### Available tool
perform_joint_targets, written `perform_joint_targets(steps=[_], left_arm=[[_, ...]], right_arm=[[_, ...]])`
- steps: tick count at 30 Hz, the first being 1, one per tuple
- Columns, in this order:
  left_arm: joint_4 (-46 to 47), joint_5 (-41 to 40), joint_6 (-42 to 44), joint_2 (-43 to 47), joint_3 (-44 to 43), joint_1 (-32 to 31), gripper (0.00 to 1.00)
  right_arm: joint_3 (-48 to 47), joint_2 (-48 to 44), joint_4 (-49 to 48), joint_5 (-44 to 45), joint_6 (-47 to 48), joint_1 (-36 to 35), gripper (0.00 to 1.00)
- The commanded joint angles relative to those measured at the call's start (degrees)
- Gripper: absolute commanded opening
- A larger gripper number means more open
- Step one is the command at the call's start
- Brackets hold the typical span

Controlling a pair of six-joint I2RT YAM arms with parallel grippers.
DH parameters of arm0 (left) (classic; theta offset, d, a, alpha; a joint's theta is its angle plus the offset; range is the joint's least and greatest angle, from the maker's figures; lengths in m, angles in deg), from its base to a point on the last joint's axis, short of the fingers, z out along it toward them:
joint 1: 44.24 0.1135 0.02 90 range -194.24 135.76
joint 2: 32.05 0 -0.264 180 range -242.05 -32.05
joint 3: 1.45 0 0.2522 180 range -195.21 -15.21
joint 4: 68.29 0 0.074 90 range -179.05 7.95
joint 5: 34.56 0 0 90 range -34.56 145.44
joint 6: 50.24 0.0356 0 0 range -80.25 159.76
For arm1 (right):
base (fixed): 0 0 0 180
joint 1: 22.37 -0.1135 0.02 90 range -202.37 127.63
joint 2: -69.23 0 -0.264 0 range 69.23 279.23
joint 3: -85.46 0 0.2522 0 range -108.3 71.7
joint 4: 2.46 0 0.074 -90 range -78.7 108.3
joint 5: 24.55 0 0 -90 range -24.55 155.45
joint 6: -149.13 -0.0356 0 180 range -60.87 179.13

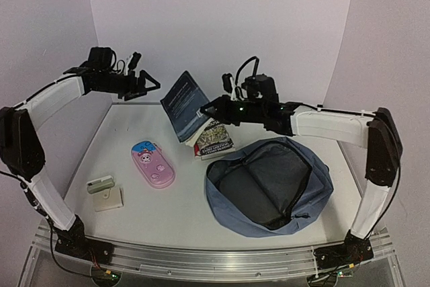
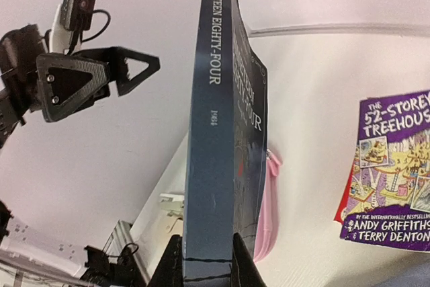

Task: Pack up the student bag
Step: Pick up the book from the center of the board.

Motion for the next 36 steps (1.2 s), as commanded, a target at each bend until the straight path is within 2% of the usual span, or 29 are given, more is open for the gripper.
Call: perform_joint_targets(steps=[1, 5, 11, 21, 26, 29, 31, 36], left_arm=[[-2.24, 16.24, 9.07, 5.55, 0.90, -1.03, 0.95], [-5.12, 21.03, 12.00, 8.88, 1.85, -1.50, 0.96], [-11.55, 20.66, 17.99, 10.14, 1.21, -6.17, 0.98], [-21.40, 22.64, 22.64, 6.39, -1.11, -11.67, 0.99], [-19.37, 22.21, 21.39, 6.68, 1.01, -12.06, 1.00], [-19.19, 26.31, 20.97, 6.11, 1.06, -12.24, 0.99], [-19.82, 29.33, 20.87, 5.49, 0.52, -12.49, 0.95], [-20.27, 36.57, 19.48, 5.25, 0.02, -12.86, 0.76]], right_arm=[[1.22, -9.97, 2.56, -11.52, 6.93, 0.32, 0.00], [3.05, -14.88, 7.89, -20.41, 7.87, 0.32, 0.00], [6.06, -19.67, 11.72, -30.01, 7.99, 0.32, 0.00], [10.08, -24.49, 11.36, -34.11, 7.49, 0.32, 0.00], [10.41, -26.42, 10.86, -35.14, 7.18, 0.32, 0.00], [10.29, -26.89, 10.63, -34.84, 7.08, 0.32, 0.00], [10.07, -27.02, 10.49, -34.27, 7.04, 0.32, 0.00], [10.20, -27.16, 9.23, -34.52, 6.53, 0.28, 0.00]])
